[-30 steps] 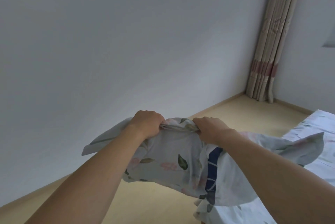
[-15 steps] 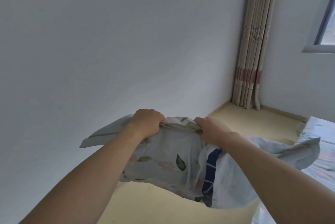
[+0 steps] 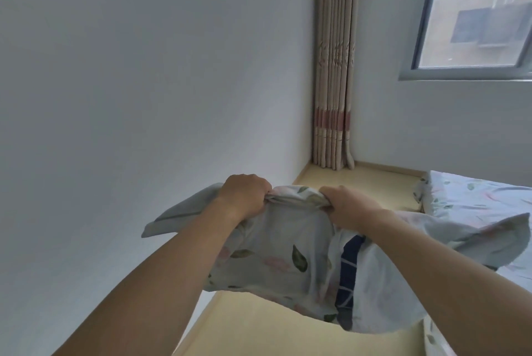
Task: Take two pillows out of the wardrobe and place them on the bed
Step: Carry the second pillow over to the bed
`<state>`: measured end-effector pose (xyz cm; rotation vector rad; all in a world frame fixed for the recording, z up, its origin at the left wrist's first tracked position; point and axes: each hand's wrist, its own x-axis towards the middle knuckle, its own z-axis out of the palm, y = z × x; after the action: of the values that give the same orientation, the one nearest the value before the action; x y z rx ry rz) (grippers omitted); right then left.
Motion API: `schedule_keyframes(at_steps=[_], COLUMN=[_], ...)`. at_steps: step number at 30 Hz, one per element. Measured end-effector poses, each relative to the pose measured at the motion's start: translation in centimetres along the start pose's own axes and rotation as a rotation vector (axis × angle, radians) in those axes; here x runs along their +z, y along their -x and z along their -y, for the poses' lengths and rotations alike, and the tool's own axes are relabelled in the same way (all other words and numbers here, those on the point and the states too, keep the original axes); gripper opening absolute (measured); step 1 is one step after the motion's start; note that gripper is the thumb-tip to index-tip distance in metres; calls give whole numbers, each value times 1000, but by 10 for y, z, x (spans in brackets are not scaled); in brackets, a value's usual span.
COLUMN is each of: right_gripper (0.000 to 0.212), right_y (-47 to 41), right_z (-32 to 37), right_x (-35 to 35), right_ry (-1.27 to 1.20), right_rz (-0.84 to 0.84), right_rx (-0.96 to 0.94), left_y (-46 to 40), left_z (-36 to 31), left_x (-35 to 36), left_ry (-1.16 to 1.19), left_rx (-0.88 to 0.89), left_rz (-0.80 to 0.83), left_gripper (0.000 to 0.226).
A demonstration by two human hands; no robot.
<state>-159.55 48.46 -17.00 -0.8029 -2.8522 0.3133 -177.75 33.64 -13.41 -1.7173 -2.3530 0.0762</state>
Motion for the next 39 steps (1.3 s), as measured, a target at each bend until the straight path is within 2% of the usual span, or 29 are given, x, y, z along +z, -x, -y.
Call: schedule_keyframes(at_steps=[9, 17, 19, 23, 26, 27, 30, 39], right_gripper=[9, 7, 5, 15, 7, 10, 21, 16], right_y=[-97, -213, -241, -296, -333, -345, -385, -549], right_z=[-63, -173, -199, -252, -297, -311, -354, -473], right_x=[0, -12, -21, -30, -32, -34, -33, -47], right_ry=[58, 44, 43, 33, 27, 26, 31, 66], right_rz=[-34, -93, -120, -166, -201, -210, -199, -131], right_rx=[210, 327, 346, 404, 452, 474, 555, 654], left_y=[-170, -357, -402, -486, -546, -568, -637, -870], left_z=[26, 15, 13, 8, 3, 1, -5, -4], left_x=[47, 73, 72, 74, 87, 93, 113, 156], left_ry=[47, 31, 26, 33, 104, 132, 141, 153], left_rx=[228, 346, 369, 433, 498, 521, 576, 643], left_rz=[-38, -64, -96, -159, -235, -260, -294, -247], left_gripper=[14, 12, 12, 14, 12, 12, 9, 14])
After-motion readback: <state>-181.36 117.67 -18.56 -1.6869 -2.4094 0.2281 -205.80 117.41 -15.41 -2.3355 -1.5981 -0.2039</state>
